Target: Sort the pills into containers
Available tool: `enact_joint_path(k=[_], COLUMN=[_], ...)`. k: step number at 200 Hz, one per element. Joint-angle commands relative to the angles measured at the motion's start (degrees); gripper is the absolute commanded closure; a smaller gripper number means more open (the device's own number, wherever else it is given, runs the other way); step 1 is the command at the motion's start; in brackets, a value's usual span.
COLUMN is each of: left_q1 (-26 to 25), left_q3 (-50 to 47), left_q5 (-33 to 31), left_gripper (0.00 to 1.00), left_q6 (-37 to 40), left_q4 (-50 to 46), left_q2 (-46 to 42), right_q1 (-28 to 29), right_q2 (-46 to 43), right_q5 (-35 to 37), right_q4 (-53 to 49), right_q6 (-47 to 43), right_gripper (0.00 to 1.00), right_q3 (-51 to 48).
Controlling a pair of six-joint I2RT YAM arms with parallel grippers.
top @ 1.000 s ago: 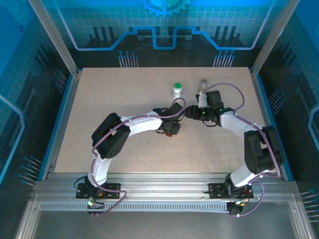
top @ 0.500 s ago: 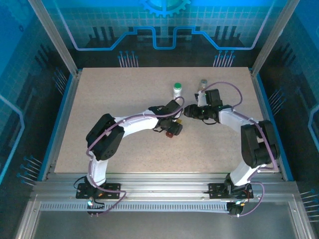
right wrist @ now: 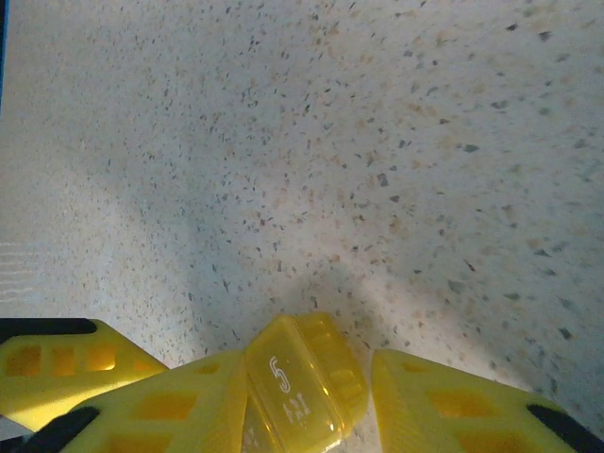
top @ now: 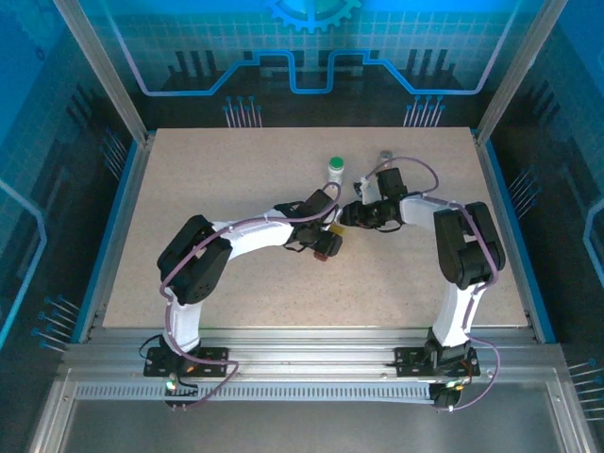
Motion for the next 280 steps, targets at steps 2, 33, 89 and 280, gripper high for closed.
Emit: enact_joint_path(k=[2, 33, 89, 280], left_q1=[0.5, 0.5, 1.7, -1.2], left_q3=[-0.3, -0.5, -3.9, -3.0], left_q5=[0.7, -0.9, -2.7, -3.0], left_gripper=[0.40, 0.37, 0.37, 0.38], left_q6=[-1.5, -2.7, -7.4, -2.4], left_q4=[1.6, 2.1, 5.4, 1.1], left_q2=[-1.2, -1.0, -3.4, 0.5], right_q1=[1.3, 2.2, 2.8, 3.3], right_q2=[2.2, 3.0, 3.6, 4.3], right_q5=[-2.8, -2.1, -0.8, 0.6], right_q4=[-3.5, -5.3, -5.9, -6.3], right_q6=[-2.9, -3.9, -4.0, -4.3], right_gripper=[0.59, 0.59, 0.63, 0.68], right_q3=[1.9, 2.2, 1.7, 1.8])
